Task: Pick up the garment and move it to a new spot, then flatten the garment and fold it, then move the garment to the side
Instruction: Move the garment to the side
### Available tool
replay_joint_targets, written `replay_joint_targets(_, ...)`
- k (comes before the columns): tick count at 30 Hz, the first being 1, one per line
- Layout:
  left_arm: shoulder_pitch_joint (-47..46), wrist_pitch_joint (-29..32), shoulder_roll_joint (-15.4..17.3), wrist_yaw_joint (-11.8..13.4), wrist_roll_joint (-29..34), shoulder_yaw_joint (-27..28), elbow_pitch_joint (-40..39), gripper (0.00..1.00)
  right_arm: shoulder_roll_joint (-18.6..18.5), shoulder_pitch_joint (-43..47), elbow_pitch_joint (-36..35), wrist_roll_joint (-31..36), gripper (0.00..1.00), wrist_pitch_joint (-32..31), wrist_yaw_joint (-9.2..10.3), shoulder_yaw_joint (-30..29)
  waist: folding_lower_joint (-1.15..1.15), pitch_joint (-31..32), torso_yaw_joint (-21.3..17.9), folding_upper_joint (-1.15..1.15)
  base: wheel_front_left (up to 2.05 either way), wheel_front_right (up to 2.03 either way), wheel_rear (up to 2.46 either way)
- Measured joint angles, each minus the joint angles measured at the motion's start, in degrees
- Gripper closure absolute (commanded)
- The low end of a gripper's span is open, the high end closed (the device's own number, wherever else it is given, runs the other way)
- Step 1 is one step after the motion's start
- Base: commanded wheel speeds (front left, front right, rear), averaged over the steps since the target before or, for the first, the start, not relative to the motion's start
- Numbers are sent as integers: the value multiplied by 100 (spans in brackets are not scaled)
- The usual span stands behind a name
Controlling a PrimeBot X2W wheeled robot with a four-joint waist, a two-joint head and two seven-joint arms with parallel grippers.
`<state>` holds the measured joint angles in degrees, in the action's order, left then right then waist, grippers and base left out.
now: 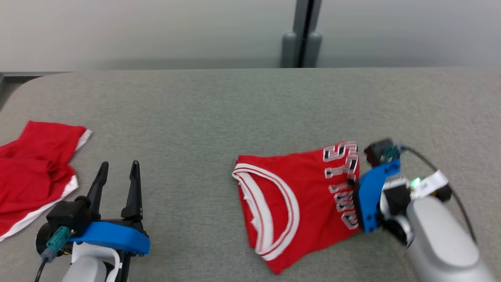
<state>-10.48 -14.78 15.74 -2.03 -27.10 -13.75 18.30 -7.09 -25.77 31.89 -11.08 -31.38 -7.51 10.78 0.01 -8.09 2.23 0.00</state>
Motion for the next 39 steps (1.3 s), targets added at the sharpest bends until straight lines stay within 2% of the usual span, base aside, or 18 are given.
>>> replay_joint_targets(5,-49,-3,79,51,34,70,-193,0,-762,-753,-516,-93,100,-191,0,653,0,-274,-460,0,0,0,0)
replay_joint_targets(9,-151,-10,192,103,66,187,-407,0,-1306,-1284,-692,-240,100,-178,1,905,0,-572,-914,0,0,0,0)
replay_joint_targets(14,-194,0,260,159,97,233,-662,0,-1924,-1823,-536,-204,100,87,1,1204,0,-949,-1442,0,0,0,0)
replay_joint_targets(18,-343,88,426,167,145,256,-820,0,-2332,-2183,-296,-141,100,460,1,1179,0,-1274,-1702,0,0,0,0)
replay_joint_targets(24,-496,266,576,172,199,223,-1066,0,-2639,-2399,88,31,100,1055,0,836,0,-1638,-1889,0,0,0,0)
replay_joint_targets(33,-598,422,772,174,247,220,-1289,0,-2692,-2458,639,513,100,1826,0,270,0,-1887,-1905,0,0,0,0)
replay_joint_targets(34,-598,437,777,177,248,216,-1305,0,-2675,-2458,688,553,82,1880,0,224,0,-1889,-1897,0,0,0,0)
replay_joint_targets(35,-598,445,780,200,249,214,-1319,0,-2660,-2458,737,597,57,1916,0,192,0,-1889,-1888,0,0,0,0)
replay_joint_targets(36,-598,461,790,203,254,214,-1326,0,-2637,-2458,779,639,51,1950,0,175,0,-1884,-1882,0,0,0,0)
replay_joint_targets(37,-598,461,799,204,254,215,-1325,0,-2604,-2458,814,666,41,1986,0,148,0,-1874,-1873,0,0,0,0)
replay_joint_targets(38,-598,460,806,205,252,218,-1321,0,-2564,-2458,849,691,0,1993,0,120,0,-1857,-1863,0,0,0,0)
replay_joint_targets(39,-597,460,816,207,245,220,-1316,0,-2519,-2458,890,711,0,2000,0,78,0,-1836,-1855,0,0,0,0)
